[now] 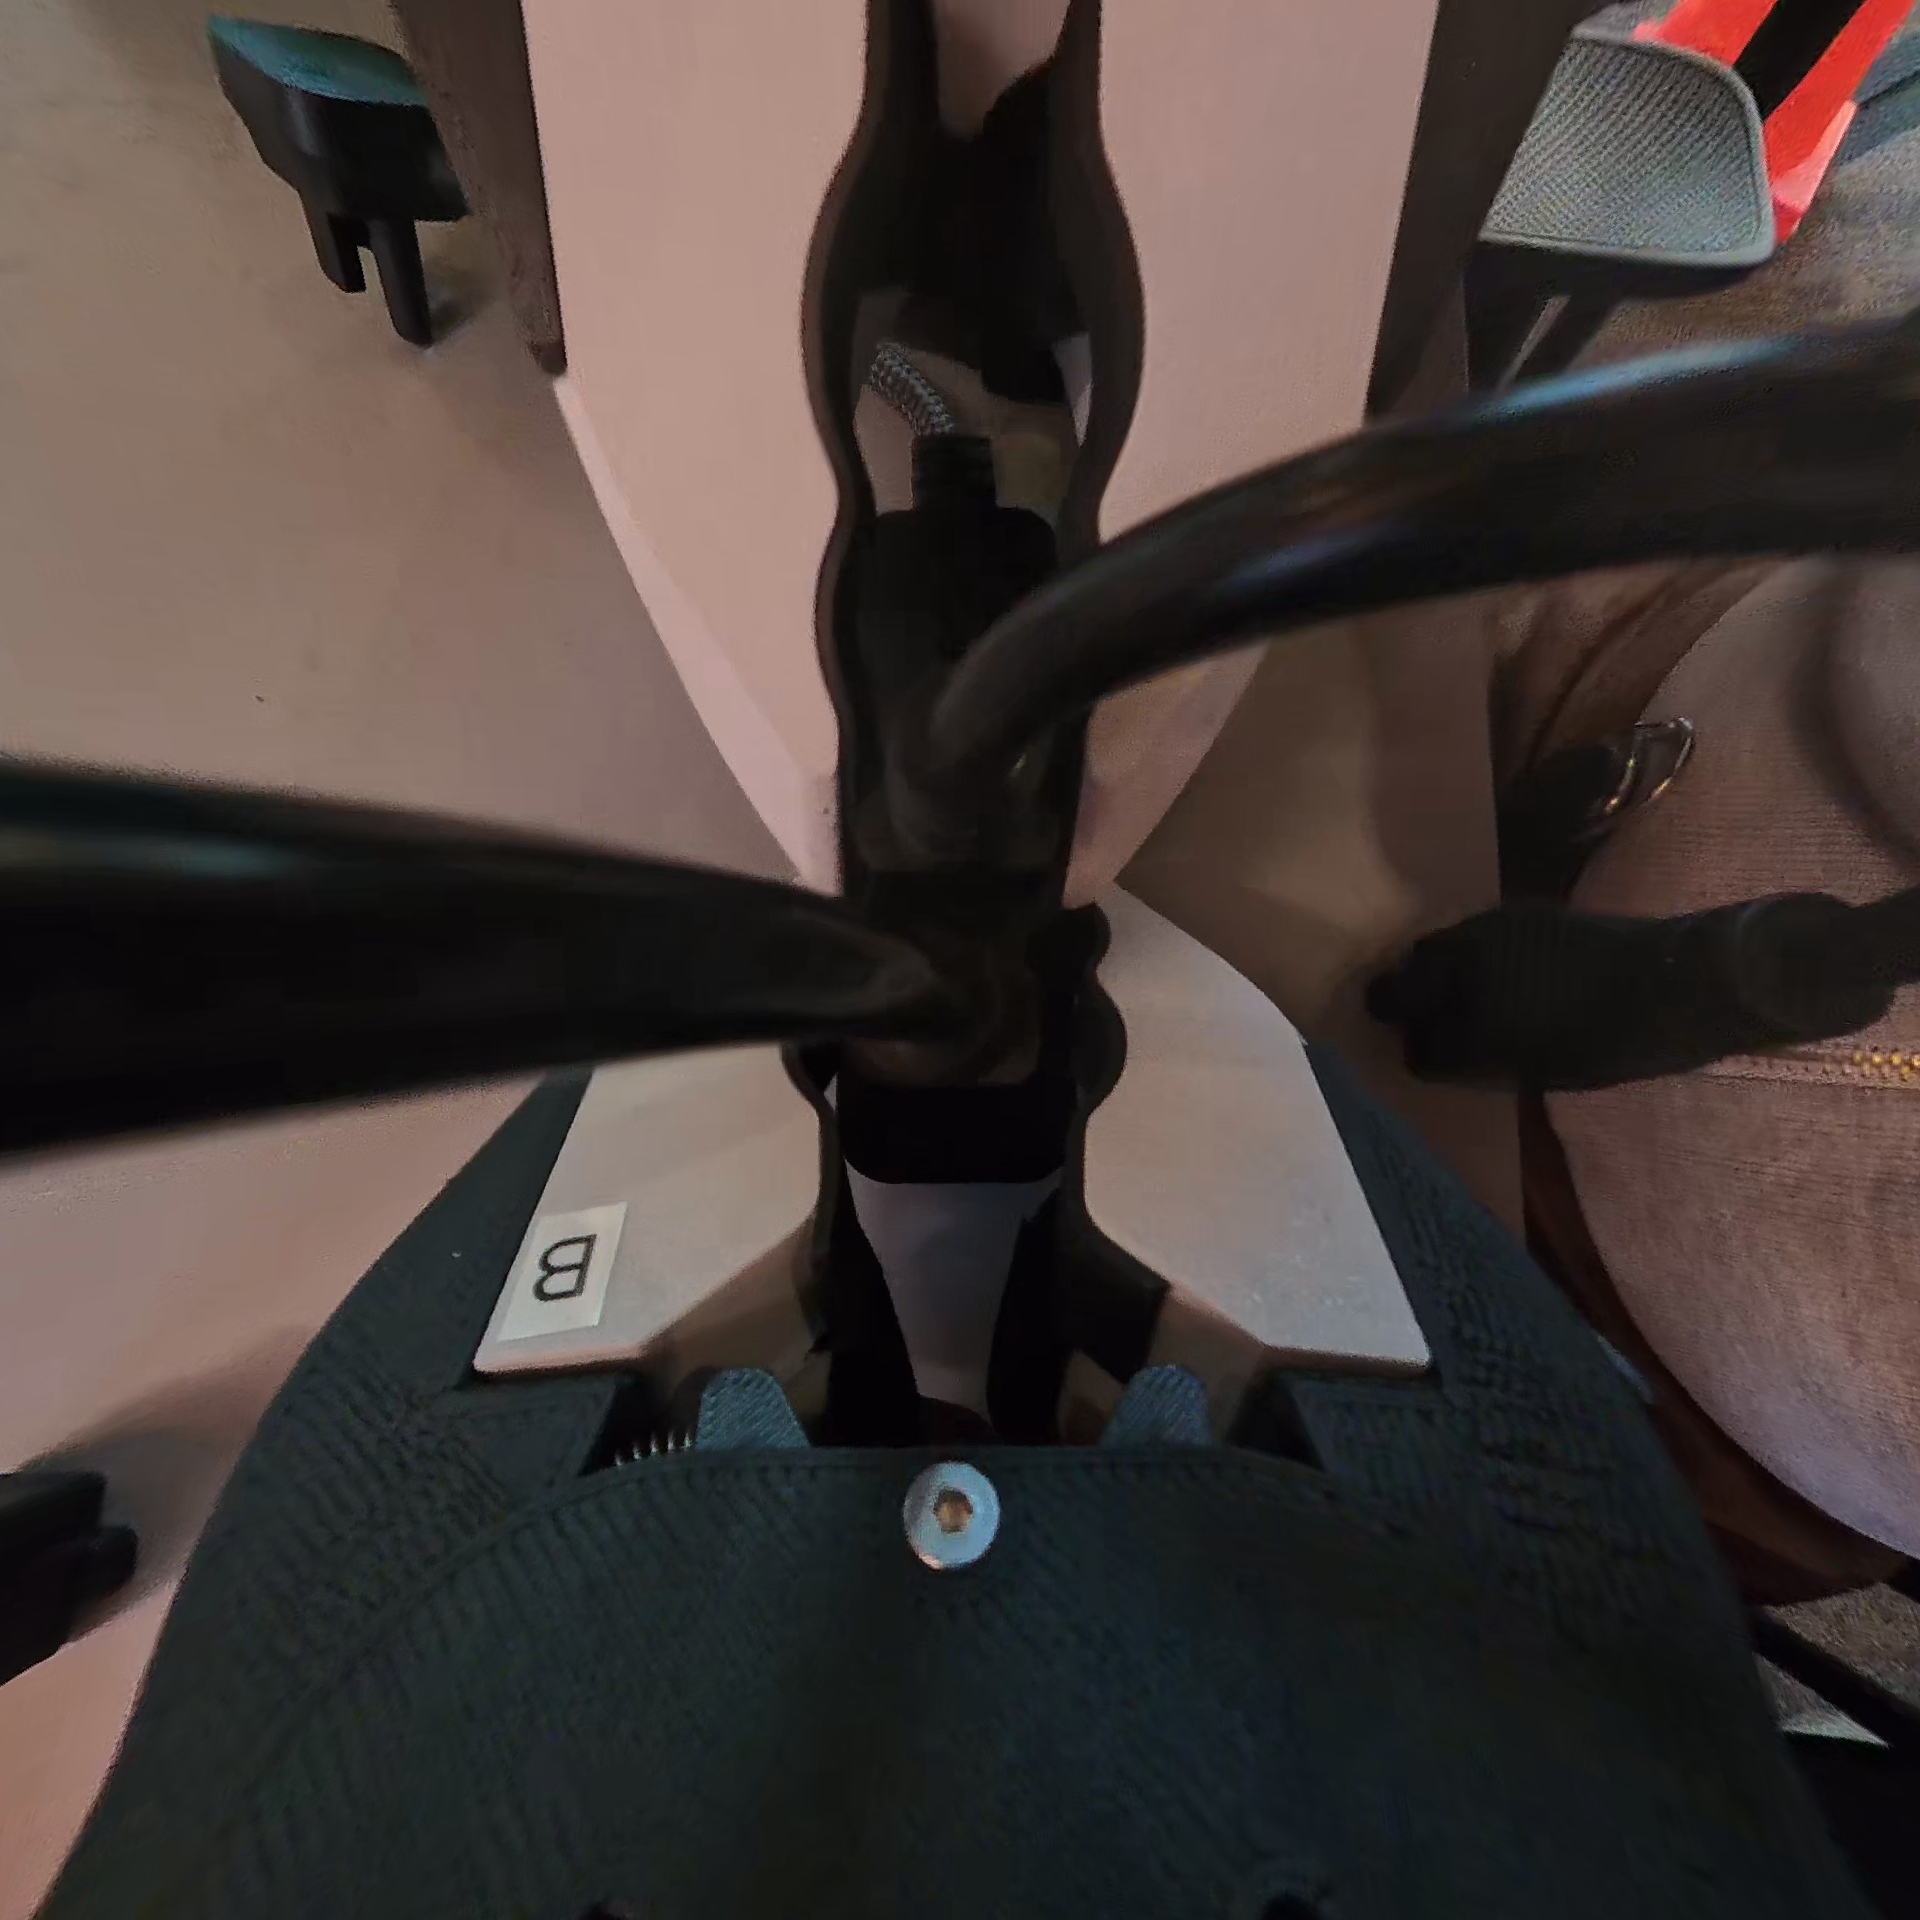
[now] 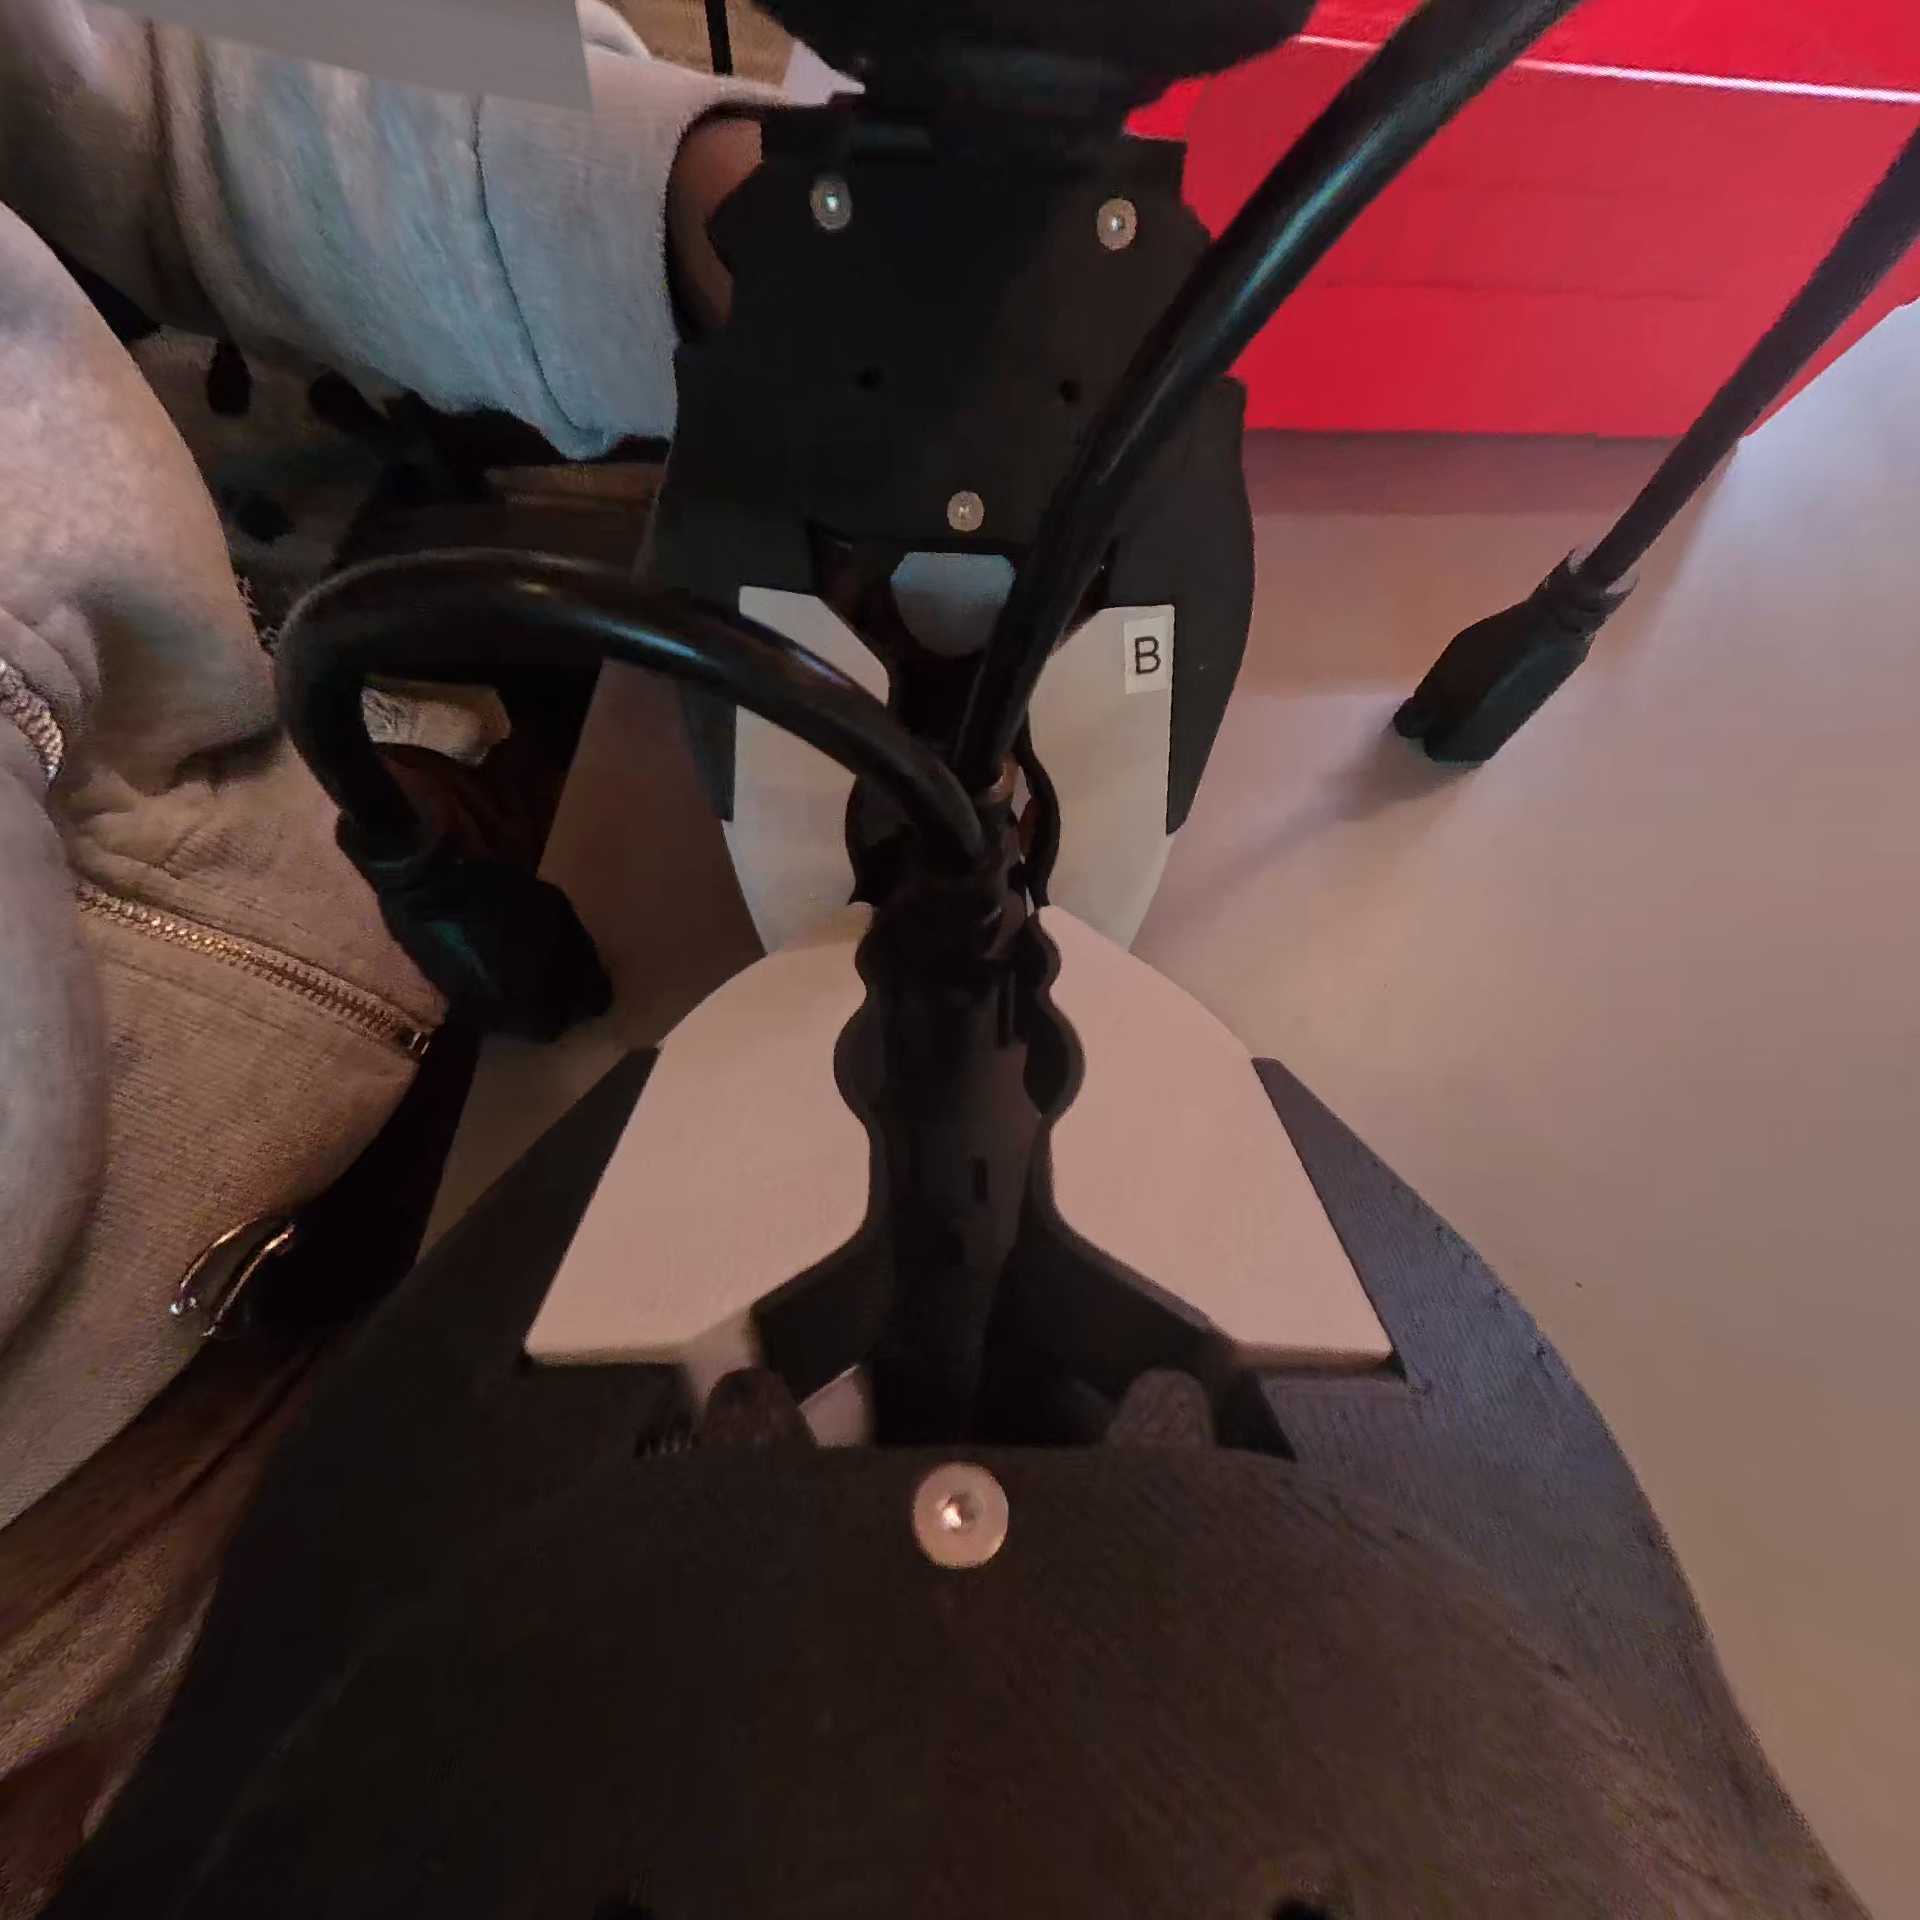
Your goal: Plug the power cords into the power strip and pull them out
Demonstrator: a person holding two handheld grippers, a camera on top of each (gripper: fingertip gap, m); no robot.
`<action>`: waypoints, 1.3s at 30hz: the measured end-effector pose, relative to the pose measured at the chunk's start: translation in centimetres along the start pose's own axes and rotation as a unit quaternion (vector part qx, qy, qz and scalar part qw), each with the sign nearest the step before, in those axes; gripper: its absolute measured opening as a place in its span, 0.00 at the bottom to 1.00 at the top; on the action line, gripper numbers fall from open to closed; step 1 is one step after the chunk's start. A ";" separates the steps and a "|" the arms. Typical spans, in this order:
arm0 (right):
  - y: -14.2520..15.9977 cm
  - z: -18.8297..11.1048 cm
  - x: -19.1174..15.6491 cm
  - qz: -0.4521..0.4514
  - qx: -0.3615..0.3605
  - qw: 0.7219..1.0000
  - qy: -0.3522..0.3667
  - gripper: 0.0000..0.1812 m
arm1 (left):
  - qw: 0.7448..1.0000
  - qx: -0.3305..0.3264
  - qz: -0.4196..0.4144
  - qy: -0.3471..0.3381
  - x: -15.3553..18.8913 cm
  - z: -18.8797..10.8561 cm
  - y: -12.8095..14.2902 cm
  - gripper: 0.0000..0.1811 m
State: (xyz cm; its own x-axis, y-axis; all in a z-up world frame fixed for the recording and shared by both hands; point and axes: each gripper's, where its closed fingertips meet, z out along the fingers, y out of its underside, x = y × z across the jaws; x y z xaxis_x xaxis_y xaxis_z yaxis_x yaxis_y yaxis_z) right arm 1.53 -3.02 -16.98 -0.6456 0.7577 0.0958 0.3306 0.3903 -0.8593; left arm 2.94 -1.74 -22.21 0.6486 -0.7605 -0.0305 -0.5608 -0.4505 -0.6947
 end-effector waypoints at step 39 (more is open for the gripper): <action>12.8 -38.0 15.1 0.193 -0.243 0.776 0.548 0.39 | 0.988 0.114 -0.053 -0.085 -0.9 -6.7 0.6 0.40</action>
State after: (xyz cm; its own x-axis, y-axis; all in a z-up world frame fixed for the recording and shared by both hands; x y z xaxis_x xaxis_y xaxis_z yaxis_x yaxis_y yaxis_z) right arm 22.18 33.29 -7.44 0.4530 0.7529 0.4774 0.7466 -0.0277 -0.6647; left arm -1.43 -4.44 -17.77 0.7854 -0.6164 -0.0561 -0.3676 -0.3915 -0.8436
